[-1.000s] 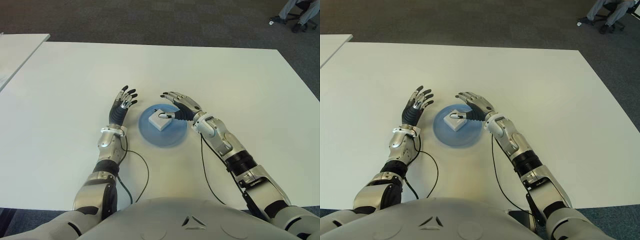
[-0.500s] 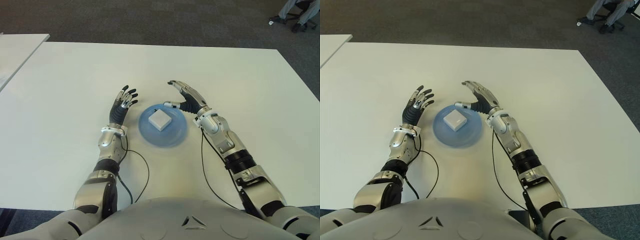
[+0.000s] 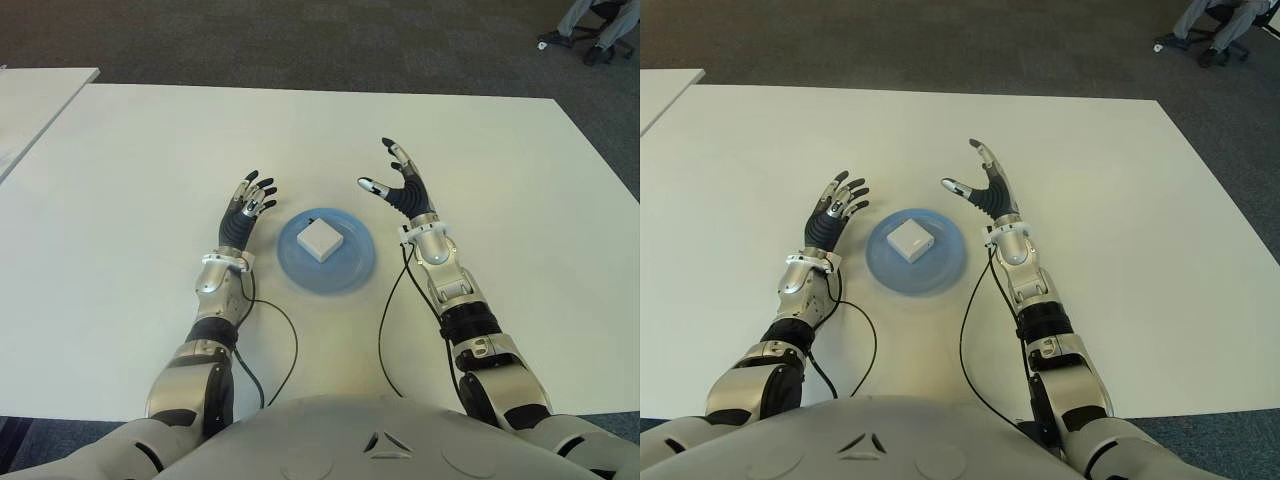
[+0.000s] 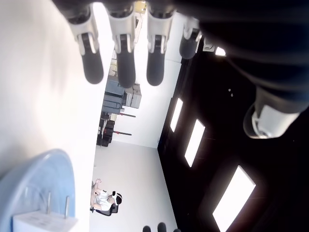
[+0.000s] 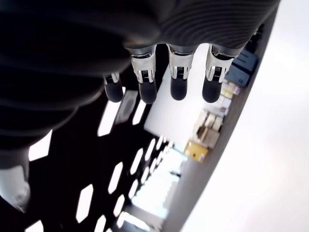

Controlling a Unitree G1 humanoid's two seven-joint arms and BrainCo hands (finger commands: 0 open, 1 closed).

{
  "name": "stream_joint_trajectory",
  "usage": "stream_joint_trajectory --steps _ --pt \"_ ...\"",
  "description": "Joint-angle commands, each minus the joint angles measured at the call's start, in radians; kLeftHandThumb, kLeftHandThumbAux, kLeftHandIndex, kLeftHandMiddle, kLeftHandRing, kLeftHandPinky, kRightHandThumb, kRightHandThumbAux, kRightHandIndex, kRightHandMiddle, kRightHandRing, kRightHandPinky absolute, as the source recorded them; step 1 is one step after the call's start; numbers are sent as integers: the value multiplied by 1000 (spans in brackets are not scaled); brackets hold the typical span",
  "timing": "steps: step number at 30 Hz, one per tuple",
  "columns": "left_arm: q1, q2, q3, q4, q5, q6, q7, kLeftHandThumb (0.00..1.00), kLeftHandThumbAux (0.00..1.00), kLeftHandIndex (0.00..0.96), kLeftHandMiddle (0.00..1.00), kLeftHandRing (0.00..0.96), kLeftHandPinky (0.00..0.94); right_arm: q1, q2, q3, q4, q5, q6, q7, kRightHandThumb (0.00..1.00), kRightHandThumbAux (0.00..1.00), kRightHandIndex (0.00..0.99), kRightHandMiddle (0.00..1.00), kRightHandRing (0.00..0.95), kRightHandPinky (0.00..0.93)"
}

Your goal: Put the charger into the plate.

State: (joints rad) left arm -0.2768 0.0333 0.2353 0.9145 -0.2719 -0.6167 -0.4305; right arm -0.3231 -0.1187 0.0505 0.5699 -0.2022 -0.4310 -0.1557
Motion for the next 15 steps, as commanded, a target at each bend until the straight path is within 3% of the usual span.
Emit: stream_joint_trajectory --steps 1,7,15 --pt "27 14 16 26 -10 2 -14 0 446 63 203 215 229 9 63 -48 147 71 -112 -35 39 722 23 41 6 11" --pt "30 17 24 29 -6 -8 -15 0 447 71 213 222 233 4 79 -62 219 83 -180 -37 3 819 65 71 31 42" --pt "37 27 32 29 -8 -11 -17 0 447 75 220 232 242 -10 100 -85 293 124 -243 8 0 865 96 93 54 68"
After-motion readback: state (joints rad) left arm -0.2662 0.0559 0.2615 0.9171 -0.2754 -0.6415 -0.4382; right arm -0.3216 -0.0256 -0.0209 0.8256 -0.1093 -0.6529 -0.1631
